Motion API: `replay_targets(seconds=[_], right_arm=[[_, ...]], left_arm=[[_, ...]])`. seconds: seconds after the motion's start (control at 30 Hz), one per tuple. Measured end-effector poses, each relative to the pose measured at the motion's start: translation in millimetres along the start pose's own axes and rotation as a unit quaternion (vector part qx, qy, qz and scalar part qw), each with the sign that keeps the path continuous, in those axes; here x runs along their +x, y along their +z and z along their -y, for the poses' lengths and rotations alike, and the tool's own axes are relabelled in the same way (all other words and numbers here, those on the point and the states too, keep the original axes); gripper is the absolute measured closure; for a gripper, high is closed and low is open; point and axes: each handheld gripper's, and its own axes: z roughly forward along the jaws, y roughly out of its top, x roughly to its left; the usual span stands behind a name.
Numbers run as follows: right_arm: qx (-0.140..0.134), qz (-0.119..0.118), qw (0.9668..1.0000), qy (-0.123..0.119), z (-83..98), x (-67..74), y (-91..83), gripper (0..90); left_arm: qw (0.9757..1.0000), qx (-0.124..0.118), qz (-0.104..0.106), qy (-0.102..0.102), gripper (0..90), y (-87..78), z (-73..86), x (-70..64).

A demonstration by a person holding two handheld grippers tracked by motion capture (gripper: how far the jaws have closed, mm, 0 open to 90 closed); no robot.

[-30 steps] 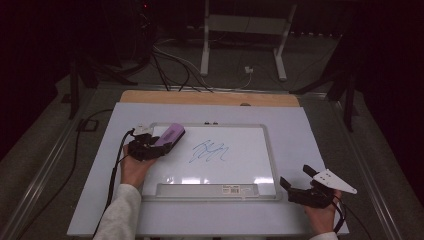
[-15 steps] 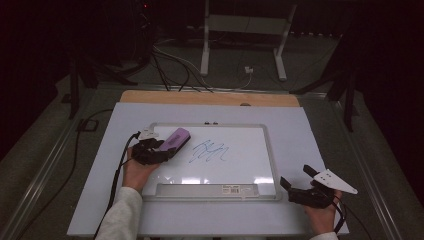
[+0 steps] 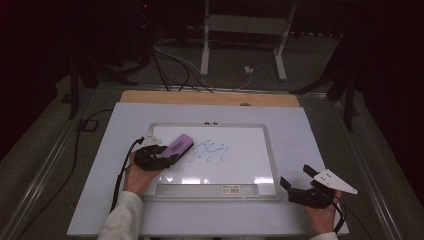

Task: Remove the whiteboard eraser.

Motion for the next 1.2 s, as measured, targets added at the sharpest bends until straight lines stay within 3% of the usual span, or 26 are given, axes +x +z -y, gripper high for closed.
replay_targets(seconds=[0.23, 0.7, 1.2], right_arm=[[0.0, 0.0, 1.0, 0.0, 0.0, 0.3, 0.1, 0.1], [0.0, 0.0, 1.0, 0.0, 0.1, 0.8, -0.1, 0.1], [0.0, 0.0, 1.0, -0.001, 0.1, 1.1, -0.6, 0.1]], left_arm=[[0.9998, 0.005, 0.003, 0.017, 41.6, 0.7, 3.9, -6.9], [0.9994, 0.014, 0.005, 0.03, 41.5, 6.2, 13.2, -14.9], [0.9994, 0.017, 0.001, 0.029, 41.3, 7.1, 14.6, -16.6]])
